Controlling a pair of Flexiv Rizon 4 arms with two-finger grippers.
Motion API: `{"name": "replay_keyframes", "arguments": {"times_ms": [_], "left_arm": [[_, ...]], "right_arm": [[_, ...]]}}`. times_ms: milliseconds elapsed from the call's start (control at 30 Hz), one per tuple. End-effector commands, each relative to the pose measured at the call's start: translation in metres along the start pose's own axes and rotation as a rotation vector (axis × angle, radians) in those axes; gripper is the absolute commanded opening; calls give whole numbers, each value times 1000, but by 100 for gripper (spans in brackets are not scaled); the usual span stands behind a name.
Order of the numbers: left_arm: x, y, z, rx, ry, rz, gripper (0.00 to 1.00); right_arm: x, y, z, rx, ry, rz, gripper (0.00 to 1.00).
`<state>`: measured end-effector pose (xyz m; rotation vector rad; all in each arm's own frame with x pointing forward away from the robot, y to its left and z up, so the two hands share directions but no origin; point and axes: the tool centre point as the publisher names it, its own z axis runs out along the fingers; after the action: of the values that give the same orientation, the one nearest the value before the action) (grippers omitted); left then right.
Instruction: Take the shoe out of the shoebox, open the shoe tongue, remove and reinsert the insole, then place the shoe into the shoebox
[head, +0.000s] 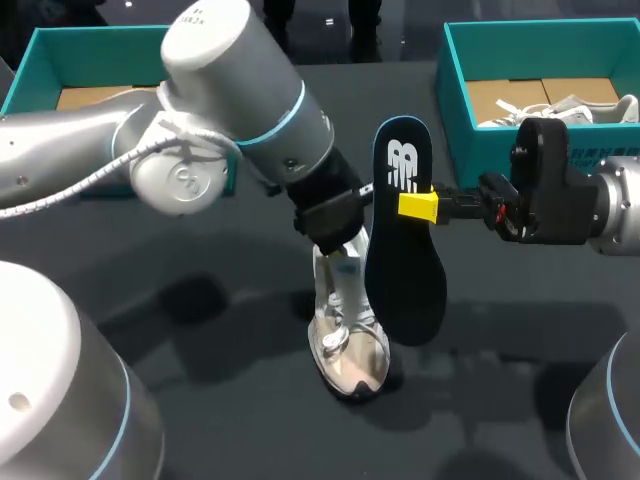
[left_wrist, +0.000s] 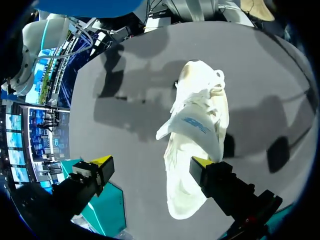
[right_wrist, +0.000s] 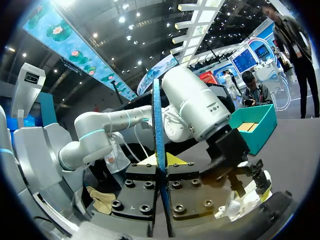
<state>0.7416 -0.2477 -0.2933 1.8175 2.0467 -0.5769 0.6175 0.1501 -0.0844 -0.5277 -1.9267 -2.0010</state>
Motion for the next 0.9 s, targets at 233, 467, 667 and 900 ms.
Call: {"name": "replay_keyframes", "arguments": {"times_ms": [233, 467, 667, 900], "left_arm": [[-19, 10, -10, -63, -316, -12, 100], [-37, 15, -33, -100, -459, 32, 100], [-48, 14, -58, -75, -631, 132, 100], [-48, 14, -58, -75, -631, 132, 100]], "right_arm": [[0, -1, 2, 0, -1, 1, 0], [0, -1, 2, 0, -1, 1, 0], [0, -1, 2, 0, -1, 1, 0], [0, -1, 2, 0, -1, 1, 0]]}}
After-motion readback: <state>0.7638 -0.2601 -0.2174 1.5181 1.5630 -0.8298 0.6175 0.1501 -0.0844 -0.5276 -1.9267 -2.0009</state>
